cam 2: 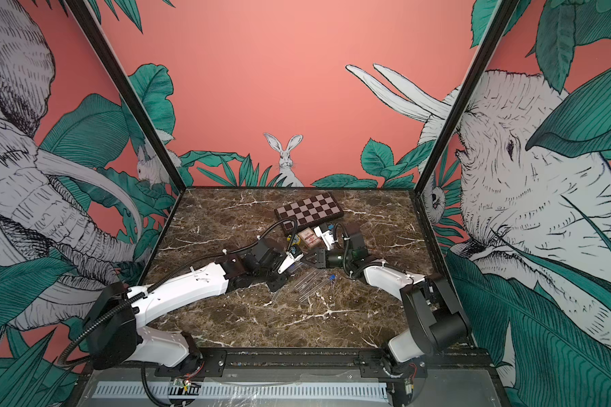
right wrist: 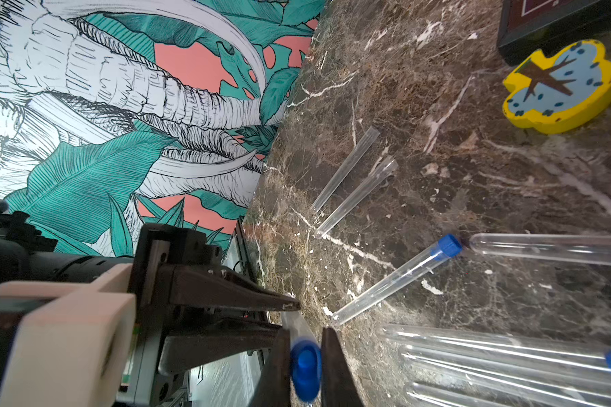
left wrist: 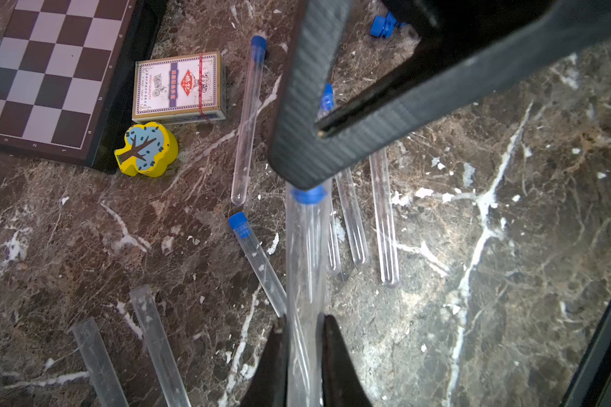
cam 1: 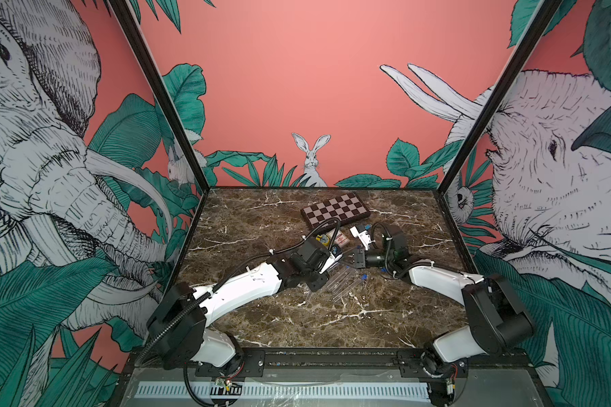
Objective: Remove stoppers from test tubes
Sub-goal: Open the stopper on the test tube.
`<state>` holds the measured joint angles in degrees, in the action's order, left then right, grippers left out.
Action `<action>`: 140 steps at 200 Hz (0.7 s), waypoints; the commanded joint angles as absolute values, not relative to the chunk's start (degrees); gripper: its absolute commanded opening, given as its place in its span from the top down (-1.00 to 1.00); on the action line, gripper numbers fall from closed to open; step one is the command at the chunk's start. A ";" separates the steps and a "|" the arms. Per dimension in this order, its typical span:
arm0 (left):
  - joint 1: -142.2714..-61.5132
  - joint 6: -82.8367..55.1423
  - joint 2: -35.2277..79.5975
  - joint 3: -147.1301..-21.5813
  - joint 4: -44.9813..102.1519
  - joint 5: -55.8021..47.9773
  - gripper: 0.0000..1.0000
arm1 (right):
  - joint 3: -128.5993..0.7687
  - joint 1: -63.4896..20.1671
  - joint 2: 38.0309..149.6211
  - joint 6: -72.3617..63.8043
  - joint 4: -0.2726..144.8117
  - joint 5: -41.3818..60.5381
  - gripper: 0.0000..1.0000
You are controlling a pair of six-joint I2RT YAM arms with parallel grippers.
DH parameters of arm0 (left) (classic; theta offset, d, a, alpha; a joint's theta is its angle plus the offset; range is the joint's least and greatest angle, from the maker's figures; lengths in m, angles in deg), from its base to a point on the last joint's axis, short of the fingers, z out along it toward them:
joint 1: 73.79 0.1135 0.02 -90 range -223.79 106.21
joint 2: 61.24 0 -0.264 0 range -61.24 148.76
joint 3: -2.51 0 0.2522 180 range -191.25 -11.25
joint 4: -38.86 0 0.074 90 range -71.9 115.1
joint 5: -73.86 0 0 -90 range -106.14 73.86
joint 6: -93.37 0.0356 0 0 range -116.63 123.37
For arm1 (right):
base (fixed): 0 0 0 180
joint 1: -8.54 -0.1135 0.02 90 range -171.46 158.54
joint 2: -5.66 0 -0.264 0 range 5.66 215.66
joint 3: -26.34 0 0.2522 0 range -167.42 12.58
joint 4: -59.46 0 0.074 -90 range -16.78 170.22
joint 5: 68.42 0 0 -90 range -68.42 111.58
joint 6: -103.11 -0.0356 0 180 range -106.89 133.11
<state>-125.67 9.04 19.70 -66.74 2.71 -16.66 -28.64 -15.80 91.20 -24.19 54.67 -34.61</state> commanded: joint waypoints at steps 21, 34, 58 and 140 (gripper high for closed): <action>-125.03 9.33 20.21 -67.15 -3.30 -20.24 0.85 | -30.23 -13.96 89.25 -23.36 54.53 -33.87 0.98; -125.01 9.36 20.50 -67.24 -3.46 -20.28 0.85 | -31.08 -13.96 89.08 -20.86 58.08 -32.87 0.98; -125.03 9.30 20.69 -67.25 -3.56 -20.36 0.85 | -31.26 -13.78 89.00 -20.30 58.91 -32.74 0.99; -125.03 9.16 20.67 -67.13 -3.55 -20.49 0.85 | -30.04 -12.65 88.56 -23.85 53.94 -34.22 0.99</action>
